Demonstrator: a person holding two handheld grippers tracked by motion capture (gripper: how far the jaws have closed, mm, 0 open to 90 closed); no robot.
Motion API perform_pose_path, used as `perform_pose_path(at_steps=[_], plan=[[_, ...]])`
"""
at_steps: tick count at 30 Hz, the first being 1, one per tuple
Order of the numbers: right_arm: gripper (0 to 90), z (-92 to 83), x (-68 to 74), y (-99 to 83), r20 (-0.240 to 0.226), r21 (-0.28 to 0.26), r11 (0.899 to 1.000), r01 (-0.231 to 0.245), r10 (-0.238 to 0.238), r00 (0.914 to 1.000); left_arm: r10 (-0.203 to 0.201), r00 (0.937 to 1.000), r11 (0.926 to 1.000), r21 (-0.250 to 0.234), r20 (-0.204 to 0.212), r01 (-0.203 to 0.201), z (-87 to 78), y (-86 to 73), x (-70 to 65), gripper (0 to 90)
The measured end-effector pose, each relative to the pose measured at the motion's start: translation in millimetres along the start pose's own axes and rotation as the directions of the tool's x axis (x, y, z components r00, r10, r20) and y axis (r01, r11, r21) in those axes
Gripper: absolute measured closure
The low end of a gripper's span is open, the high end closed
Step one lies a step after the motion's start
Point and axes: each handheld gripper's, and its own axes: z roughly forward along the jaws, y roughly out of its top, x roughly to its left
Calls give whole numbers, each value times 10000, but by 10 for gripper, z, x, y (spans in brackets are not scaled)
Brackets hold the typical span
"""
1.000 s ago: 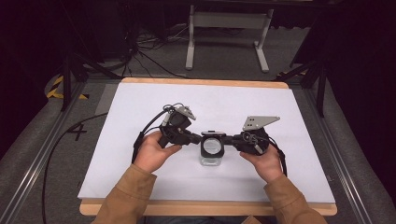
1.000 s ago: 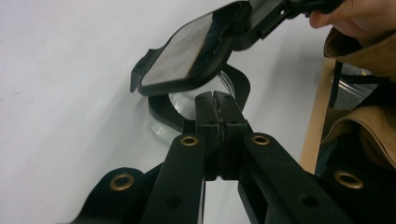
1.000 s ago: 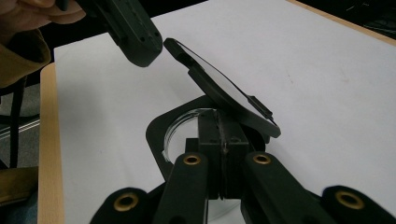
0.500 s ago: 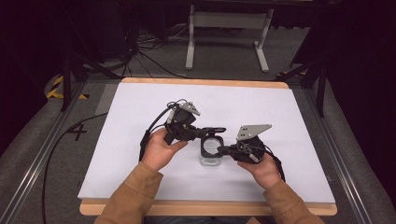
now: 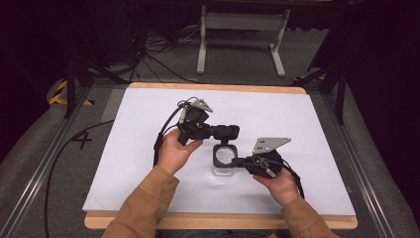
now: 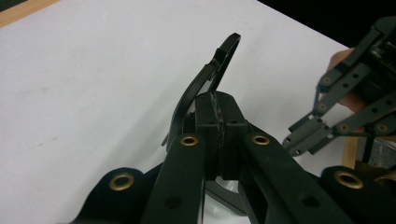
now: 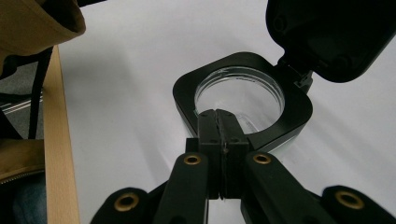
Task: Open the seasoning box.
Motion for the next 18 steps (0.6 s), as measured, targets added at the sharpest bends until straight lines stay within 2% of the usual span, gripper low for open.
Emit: perform_pose_path(at_steps=[4, 7, 10, 14, 18], plan=[[900, -1, 6, -4, 52, -19, 10000, 57, -57, 10000, -115, 9997, 9999, -114, -196, 112, 32, 7, 32, 895], [900, 2, 13, 1, 117, -13, 9998, 177, -177, 9998, -353, 9982, 9991, -239, -495, 341, 60, 0, 75, 895], [900, 4, 12, 5, 118, 2, 9999, 169, -169, 9998, -572, 9965, 9979, -354, -610, 551, 80, -16, 104, 896], [900, 4, 14, 7, 142, 16, 9999, 161, -161, 9998, -609, 9957, 9976, -387, -697, 583, 84, -18, 93, 895], [900, 4, 13, 11, 123, 59, 9999, 158, -159, 9998, -434, 9970, 9984, -400, -638, 409, 62, -26, 84, 894]])
